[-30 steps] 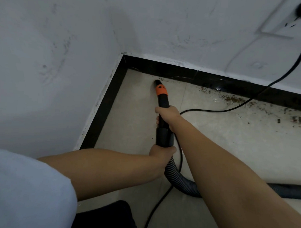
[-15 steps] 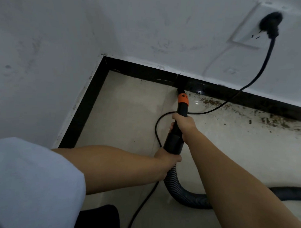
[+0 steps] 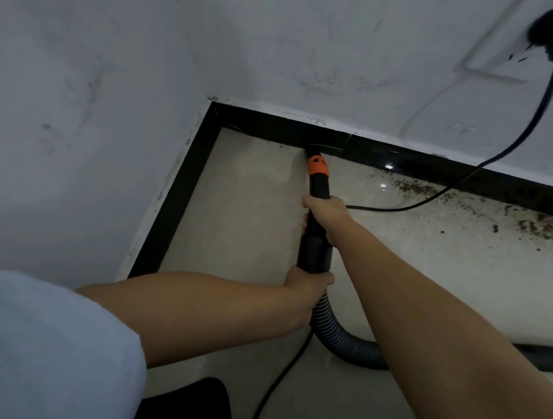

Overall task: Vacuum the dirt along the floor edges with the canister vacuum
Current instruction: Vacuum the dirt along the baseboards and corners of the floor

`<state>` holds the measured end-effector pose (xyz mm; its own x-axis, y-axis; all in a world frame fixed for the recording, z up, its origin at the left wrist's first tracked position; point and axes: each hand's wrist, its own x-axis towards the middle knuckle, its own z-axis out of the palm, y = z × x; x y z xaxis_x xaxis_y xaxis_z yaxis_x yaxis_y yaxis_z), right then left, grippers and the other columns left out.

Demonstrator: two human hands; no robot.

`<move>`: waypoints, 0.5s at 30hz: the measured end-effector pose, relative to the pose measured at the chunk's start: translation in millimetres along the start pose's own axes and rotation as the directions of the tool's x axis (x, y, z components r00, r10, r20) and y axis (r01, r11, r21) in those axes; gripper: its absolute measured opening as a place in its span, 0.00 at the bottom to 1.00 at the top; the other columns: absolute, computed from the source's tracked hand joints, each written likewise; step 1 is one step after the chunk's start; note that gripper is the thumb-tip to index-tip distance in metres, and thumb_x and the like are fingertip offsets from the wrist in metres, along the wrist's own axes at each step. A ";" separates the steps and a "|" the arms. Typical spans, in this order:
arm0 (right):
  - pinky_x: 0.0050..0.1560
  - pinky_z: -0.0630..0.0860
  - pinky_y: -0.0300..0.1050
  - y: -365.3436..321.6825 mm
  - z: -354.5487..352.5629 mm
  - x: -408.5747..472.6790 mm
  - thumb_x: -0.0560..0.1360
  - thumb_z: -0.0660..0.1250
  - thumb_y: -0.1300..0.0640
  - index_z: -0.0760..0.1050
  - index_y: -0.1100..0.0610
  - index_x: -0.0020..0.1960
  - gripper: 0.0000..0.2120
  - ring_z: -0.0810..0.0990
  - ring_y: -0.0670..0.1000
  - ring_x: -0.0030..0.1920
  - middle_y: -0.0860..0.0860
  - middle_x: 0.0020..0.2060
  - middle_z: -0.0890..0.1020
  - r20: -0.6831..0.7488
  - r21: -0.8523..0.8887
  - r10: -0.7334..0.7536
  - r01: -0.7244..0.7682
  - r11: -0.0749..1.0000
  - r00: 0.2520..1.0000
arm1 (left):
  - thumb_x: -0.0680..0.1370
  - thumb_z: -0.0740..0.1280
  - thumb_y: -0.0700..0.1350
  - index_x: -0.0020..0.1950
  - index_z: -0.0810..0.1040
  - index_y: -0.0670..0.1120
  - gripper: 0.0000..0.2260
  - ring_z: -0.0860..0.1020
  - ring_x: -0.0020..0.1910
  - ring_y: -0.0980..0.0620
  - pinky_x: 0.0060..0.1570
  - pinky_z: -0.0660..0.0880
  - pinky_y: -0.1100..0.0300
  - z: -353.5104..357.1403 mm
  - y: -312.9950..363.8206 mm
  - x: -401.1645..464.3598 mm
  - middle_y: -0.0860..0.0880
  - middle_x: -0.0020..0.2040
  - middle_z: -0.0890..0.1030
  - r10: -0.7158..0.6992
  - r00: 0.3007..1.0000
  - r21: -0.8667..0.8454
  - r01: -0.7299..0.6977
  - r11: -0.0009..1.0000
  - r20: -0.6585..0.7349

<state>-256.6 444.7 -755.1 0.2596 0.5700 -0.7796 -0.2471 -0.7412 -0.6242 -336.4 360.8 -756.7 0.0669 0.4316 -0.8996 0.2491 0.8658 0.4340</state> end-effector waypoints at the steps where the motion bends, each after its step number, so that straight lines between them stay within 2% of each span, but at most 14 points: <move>1: 0.29 0.74 0.44 0.3 3.6 0.4 0.74 0.65 0.64 0.67 0.59 0.43 0.06 0.72 0.52 0.27 0.56 0.30 0.73 -0.001 0.007 0.002 -0.002 1.000 1.000 | 0.73 0.67 0.37 0.62 0.74 0.37 0.17 0.74 0.46 0.47 0.41 0.72 0.59 -2.9 -0.7 1.5 0.46 0.42 0.75 0.001 1.000 -0.002 -0.001 1.000 -0.004; 4: 0.30 0.74 0.44 2.6 8.9 1.3 0.74 0.65 0.64 0.68 0.60 0.47 0.06 0.72 0.53 0.27 0.56 0.31 0.73 -0.016 0.011 -0.001 0.001 1.000 1.000 | 0.73 0.68 0.38 0.61 0.75 0.37 0.17 0.74 0.45 0.47 0.40 0.72 0.59 -8.2 -2.1 3.0 0.45 0.44 0.76 0.007 1.000 -0.003 -0.007 1.000 -0.014; 7: 0.30 0.75 0.45 2.1 8.7 3.3 0.74 0.65 0.64 0.67 0.61 0.51 0.08 0.72 0.53 0.26 0.56 0.30 0.73 -0.023 0.010 -0.010 0.010 1.000 1.000 | 0.74 0.67 0.38 0.62 0.74 0.38 0.17 0.74 0.46 0.47 0.44 0.71 0.59 -8.1 -1.7 2.9 0.44 0.47 0.76 0.015 1.000 -0.009 -0.015 1.000 -0.013; 15: 0.28 0.74 0.43 4.5 27.7 3.7 0.74 0.65 0.64 0.67 0.60 0.47 0.06 0.72 0.52 0.26 0.56 0.30 0.72 0.062 -0.088 -0.020 0.026 0.996 0.998 | 0.74 0.67 0.37 0.62 0.73 0.39 0.17 0.74 0.48 0.48 0.47 0.72 0.60 -15.9 -3.0 3.7 0.45 0.48 0.75 0.003 0.999 -0.053 -0.006 0.999 -0.043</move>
<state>-282.6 453.3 -762.2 0.2060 0.6058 -0.7685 -0.1569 -0.7548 -0.6370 -352.3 363.8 -760.5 0.0259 0.4451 -0.8951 0.1974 0.8755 0.4411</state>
